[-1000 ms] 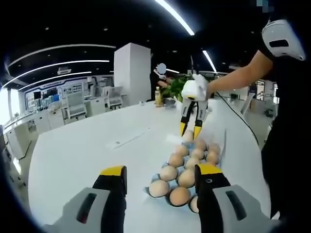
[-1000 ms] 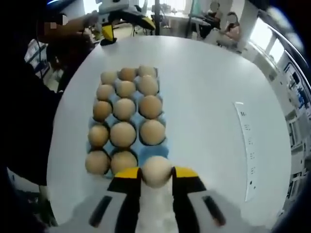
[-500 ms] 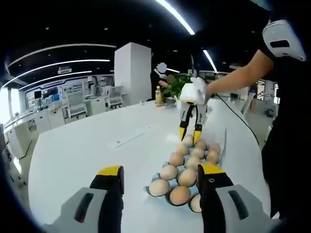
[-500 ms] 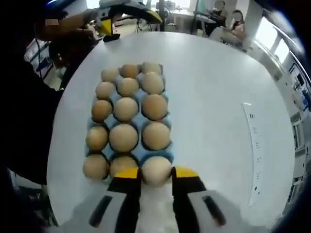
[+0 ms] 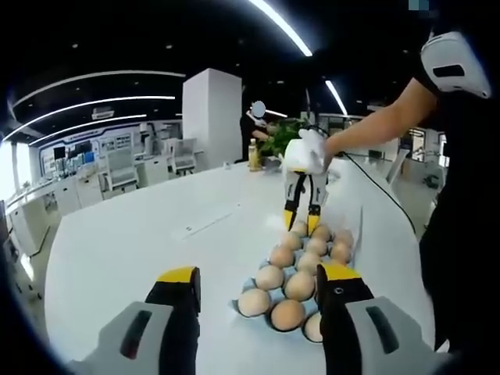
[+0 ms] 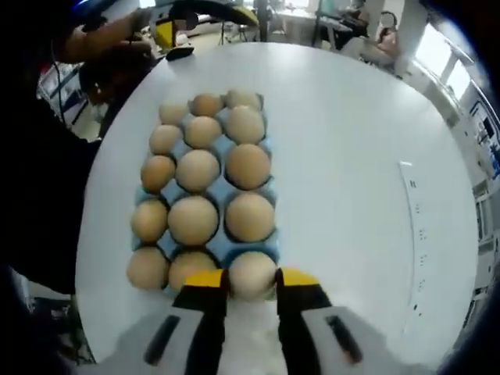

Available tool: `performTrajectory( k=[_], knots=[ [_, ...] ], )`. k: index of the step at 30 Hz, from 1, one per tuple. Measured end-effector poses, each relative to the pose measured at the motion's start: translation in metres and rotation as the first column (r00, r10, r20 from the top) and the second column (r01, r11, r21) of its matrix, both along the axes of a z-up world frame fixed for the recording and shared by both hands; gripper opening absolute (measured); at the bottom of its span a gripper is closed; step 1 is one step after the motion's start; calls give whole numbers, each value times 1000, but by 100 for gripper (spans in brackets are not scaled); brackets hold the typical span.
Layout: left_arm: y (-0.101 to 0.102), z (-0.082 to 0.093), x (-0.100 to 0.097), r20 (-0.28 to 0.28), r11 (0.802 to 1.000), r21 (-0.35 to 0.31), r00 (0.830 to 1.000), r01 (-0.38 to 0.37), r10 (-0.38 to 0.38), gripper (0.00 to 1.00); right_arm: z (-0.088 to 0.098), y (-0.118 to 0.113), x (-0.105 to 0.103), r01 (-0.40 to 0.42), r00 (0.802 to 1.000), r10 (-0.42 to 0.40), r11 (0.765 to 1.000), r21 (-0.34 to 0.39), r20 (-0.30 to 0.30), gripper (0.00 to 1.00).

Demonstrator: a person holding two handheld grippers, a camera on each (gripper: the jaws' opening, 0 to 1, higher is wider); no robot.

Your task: Place the egg into an empty slot of the egg tray after lifting it from the table, then release the egg inside the slot.

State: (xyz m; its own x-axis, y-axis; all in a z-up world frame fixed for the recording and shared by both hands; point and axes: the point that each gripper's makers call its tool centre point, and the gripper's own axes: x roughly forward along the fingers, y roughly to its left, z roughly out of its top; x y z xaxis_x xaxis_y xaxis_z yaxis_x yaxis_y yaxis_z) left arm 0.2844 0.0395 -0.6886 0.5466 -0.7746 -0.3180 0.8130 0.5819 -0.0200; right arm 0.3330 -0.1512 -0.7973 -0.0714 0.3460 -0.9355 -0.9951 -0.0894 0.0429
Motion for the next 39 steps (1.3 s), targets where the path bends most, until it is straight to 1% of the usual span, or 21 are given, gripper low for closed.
performTrajectory(
  k=[7,11,18,22,27,32,37,39],
  knots=[
    [-1,-1,-1,-5,1000,-8,1000,3,-4,60,-1,-1,0,-4,1000,4,1000,-7,-7,24],
    [-1,-3,-1,-11,1000,1,1000,5,-5,60,-1,0,0,1,1000,-1,1000,-8,-16,24],
    [-3,-1,0,-10,1000,-4,1000,10,-10,58,-1,0,0,2,1000,-2,1000,-8,-24,25],
    [-2,-1,2,-8,1000,1,1000,7,-7,58,-1,-1,0,1,1000,-1,1000,9,-31,25],
    [-3,-2,1,-11,1000,1,1000,12,-12,58,0,-1,0,27,999,-26,999,22,-37,25],
    [-3,-2,2,-7,1000,5,1000,14,-14,57,0,-2,0,40,998,-38,998,50,-44,26],
    [-4,-1,2,-5,1000,4,1000,16,-16,56,1,-3,-1,44,999,-42,995,92,-26,26],
    [-3,-1,2,-5,1000,6,1000,13,-13,56,0,-6,-1,49,999,-47,994,94,-26,25]
  ],
)
